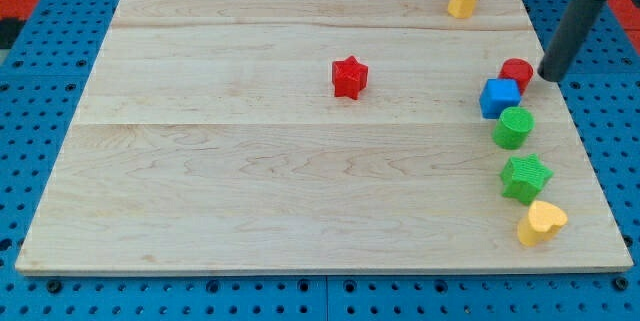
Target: Slide red circle towards red star
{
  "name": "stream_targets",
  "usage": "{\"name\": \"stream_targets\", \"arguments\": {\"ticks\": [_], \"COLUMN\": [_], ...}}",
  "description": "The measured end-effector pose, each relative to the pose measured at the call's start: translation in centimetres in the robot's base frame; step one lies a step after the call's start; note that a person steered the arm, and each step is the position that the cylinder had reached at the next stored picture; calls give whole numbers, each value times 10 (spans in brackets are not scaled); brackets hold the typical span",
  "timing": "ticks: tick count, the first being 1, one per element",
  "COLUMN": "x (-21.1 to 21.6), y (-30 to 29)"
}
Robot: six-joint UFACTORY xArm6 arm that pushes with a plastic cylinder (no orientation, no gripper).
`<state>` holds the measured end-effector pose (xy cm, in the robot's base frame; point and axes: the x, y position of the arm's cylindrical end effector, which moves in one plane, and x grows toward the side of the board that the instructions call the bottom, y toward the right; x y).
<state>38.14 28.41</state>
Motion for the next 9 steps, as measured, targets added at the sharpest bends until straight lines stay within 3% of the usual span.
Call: {"name": "stream_targets", "arguments": {"ticks": [3, 5, 9], "x": [-34, -12, -6], "y": [-52, 8, -103]}}
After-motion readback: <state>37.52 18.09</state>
